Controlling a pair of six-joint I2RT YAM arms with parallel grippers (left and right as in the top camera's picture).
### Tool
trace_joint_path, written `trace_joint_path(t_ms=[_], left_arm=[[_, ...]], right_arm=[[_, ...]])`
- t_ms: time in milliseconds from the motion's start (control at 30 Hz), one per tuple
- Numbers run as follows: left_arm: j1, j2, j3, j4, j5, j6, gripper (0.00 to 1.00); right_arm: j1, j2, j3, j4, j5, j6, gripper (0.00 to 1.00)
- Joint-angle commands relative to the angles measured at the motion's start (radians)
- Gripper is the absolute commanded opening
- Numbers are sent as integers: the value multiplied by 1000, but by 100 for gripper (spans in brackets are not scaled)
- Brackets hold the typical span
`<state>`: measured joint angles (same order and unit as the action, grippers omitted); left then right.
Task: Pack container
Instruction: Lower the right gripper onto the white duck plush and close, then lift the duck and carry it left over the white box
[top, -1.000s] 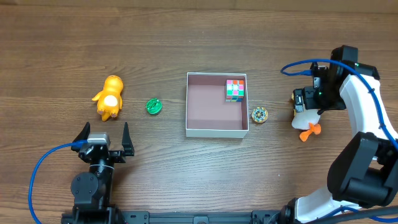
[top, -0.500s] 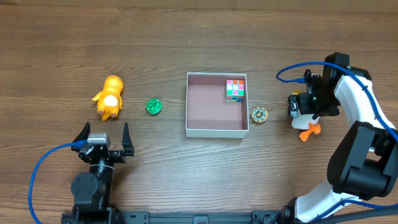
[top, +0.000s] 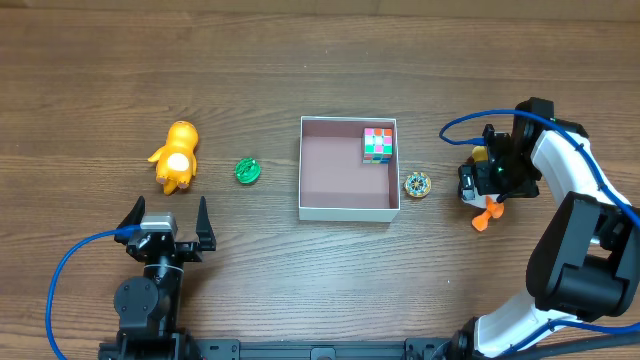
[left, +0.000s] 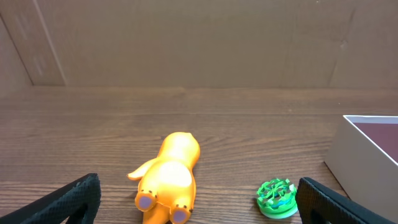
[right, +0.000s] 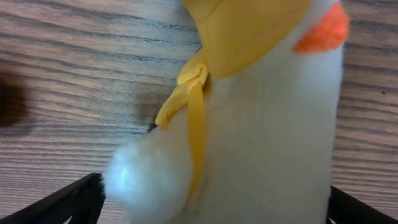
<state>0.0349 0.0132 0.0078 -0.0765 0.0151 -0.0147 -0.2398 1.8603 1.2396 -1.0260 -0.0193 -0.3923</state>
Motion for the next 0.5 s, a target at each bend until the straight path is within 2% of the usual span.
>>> trace_joint_path(t_ms=[0,167,300,367,467], left_arm=[[6,-7,-3,-1,-6,23,100],[6,-7,-3,-1,-6,23,100],[6,-7,-3,-1,-6,23,100],[6,-7,-3,-1,-6,23,100],[6,-7,-3,-1,-6,23,100]], right_arm=[[3,3,-6,8,3,3,92],[3,3,-6,9,3,3,76],[3,3,-6,11,2,3,47],[3,3,-6,12,3,7,40],[3,3,6,15,3,44,23]])
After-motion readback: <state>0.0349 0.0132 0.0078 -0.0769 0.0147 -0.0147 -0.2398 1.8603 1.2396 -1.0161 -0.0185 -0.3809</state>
